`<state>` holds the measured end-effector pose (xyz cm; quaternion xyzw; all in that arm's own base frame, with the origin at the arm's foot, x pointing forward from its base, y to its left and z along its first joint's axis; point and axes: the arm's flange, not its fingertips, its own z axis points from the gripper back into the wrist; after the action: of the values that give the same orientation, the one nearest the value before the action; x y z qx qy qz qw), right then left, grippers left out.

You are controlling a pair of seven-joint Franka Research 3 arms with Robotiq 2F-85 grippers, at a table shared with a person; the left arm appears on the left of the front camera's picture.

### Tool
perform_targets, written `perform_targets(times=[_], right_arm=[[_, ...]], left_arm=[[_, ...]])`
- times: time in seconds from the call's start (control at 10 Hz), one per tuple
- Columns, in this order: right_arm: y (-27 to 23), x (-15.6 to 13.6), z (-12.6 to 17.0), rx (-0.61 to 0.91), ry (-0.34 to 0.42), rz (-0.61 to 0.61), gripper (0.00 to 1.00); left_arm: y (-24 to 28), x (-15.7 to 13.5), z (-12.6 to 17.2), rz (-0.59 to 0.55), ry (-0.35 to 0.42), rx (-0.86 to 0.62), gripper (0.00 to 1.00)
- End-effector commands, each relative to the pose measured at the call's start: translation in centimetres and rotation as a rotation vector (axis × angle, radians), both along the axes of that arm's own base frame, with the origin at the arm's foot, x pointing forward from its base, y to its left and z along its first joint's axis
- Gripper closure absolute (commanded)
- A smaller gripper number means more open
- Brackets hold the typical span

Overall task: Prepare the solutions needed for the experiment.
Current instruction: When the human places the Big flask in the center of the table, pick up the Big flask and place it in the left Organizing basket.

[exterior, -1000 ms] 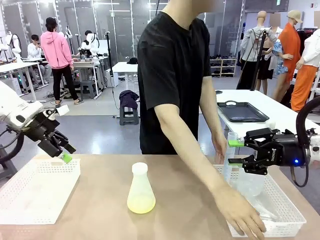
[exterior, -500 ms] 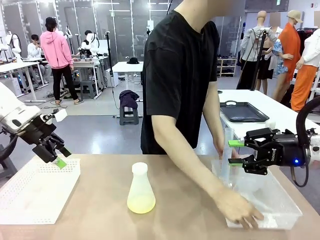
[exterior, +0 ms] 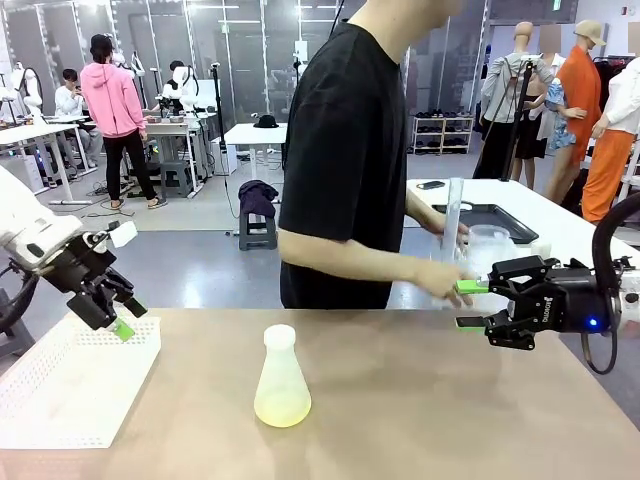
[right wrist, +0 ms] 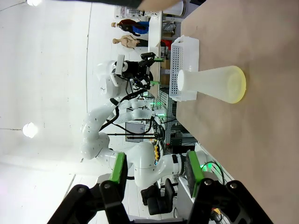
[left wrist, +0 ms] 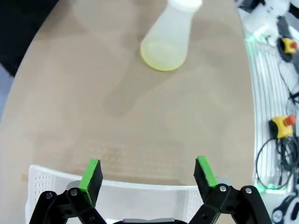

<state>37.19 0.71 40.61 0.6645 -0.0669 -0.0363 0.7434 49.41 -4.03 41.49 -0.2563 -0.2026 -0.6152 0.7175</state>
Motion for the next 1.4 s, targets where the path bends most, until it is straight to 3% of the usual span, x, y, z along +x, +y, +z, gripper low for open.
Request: perform_targets(times=[0.0, 0.2, 0.3, 0.4, 0.5, 0.9, 1.1, 1.2, 1.3], right_arm=[[0.1, 0.0, 0.2, 0.002, -0.008, -0.001, 0.36], [0.1, 0.0, 0.2, 0.002, -0.008, -0.001, 0.36], [0.1, 0.0, 0.2, 0.002, -0.008, -0.001, 0.36], [0.1, 0.0, 0.2, 0.002, -0.008, -0.001, 0.36], [0.1, 0.0, 0.2, 0.002, -0.008, -0.001, 0.36], [0.1, 0.0, 0.2, 0.002, -0.008, -0.001, 0.36], [0.1, 0.0, 0.2, 0.002, -0.008, -0.001, 0.36], [0.1, 0.0, 0.2, 0.002, -0.008, -0.001, 0.36], [0.1, 0.0, 0.2, 0.002, -0.008, -0.001, 0.36]], left_arm=[[-0.4, 3.3, -2.1, -0.229, 0.008, -0.111, 0.0], [-1.7, 4.1, -3.5, -0.34, -0.045, -0.284, 0.0], [-2.4, 4.1, -3.7, -0.371, -0.108, -0.334, 0.0], [-2.7, 4.1, -3.8, -0.366, -0.166, -0.291, 0.0], [-2.2, 1.0, -3.4, -0.324, -0.096, -0.24, 0.0], [-2.1, 1.5, -3.9, -0.338, -0.11, -0.273, 0.0], [-3.8, 5.2, -4.4, -0.413, -0.329, -0.21, 0.0], [-4.5, 6.3, -4.7, -0.444, -0.393, -0.111, 0.0], [-5.3, 6.9, -5.2, -0.443, -0.407, -0.008, 0.0]])
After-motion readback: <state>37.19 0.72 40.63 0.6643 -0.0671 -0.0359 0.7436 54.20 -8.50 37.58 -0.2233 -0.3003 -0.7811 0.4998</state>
